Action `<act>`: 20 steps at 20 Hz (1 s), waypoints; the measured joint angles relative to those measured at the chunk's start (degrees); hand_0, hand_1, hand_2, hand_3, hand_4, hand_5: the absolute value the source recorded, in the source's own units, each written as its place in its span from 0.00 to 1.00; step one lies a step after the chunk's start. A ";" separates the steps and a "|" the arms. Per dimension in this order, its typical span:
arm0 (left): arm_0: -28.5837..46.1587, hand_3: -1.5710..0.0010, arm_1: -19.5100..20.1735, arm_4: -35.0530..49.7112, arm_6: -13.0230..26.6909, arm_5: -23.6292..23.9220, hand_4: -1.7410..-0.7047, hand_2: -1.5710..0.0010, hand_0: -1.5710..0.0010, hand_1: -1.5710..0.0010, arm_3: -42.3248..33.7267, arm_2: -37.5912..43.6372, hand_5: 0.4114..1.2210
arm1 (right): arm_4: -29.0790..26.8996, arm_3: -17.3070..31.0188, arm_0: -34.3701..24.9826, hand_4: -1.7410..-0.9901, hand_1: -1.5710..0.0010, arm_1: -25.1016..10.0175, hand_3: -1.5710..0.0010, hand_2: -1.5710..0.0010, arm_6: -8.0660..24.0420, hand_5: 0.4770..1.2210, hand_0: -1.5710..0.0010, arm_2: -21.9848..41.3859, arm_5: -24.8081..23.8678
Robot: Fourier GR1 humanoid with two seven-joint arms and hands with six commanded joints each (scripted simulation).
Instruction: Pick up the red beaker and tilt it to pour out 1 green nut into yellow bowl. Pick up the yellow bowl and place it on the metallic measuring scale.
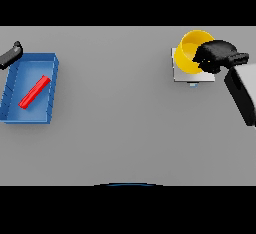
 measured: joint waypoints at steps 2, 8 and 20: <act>0.24 1.00 0.54 0.15 0.67 -0.09 0.86 1.00 1.00 1.00 -0.39 0.02 0.46 | 0.50 2.56 -0.95 0.01 0.21 0.67 0.01 0.14 -0.47 1.00 0.09 0.16 -0.80; -0.46 1.00 -0.16 0.00 0.14 -0.86 0.87 1.00 1.00 1.00 0.79 -0.14 0.45 | 0.14 5.86 -1.68 0.09 0.25 1.03 0.02 0.18 -1.71 1.00 0.11 -0.27 -1.44; -0.28 1.00 -0.53 -0.14 -0.74 -0.32 0.86 1.00 1.00 1.00 0.52 -0.15 0.44 | -1.42 7.60 -1.72 0.36 0.89 1.77 0.70 0.84 0.38 0.48 0.85 -1.17 2.74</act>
